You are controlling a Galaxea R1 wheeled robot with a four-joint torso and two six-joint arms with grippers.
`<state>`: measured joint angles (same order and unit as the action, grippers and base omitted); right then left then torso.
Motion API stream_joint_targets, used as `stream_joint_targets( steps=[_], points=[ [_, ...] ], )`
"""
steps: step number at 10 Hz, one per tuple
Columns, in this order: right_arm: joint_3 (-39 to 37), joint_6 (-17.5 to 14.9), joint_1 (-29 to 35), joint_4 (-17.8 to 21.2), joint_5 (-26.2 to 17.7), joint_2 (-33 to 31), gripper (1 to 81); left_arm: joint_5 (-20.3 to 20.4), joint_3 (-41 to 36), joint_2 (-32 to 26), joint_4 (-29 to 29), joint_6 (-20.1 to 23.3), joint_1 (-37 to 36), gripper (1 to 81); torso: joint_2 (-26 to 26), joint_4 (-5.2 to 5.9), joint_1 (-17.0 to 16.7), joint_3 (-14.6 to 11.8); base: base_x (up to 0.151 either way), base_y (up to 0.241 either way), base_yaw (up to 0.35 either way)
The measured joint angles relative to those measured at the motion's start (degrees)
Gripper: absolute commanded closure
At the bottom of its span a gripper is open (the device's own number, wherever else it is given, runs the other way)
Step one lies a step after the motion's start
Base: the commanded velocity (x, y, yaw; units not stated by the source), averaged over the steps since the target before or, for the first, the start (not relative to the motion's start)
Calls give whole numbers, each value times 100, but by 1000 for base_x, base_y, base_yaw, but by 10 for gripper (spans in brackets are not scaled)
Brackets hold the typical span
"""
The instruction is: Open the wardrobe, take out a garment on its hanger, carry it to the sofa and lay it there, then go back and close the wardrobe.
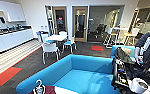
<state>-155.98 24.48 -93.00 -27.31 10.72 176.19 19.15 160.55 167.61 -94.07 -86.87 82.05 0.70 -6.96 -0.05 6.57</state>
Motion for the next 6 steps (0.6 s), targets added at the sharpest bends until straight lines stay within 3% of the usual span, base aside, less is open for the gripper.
stream_joint_targets(
  steps=[6],
  points=[
    [-9,2,-24,0,0,-4,10,0,1,12,-9,5,13,10,5,0,-2,0,-105,0,0]
  ],
)
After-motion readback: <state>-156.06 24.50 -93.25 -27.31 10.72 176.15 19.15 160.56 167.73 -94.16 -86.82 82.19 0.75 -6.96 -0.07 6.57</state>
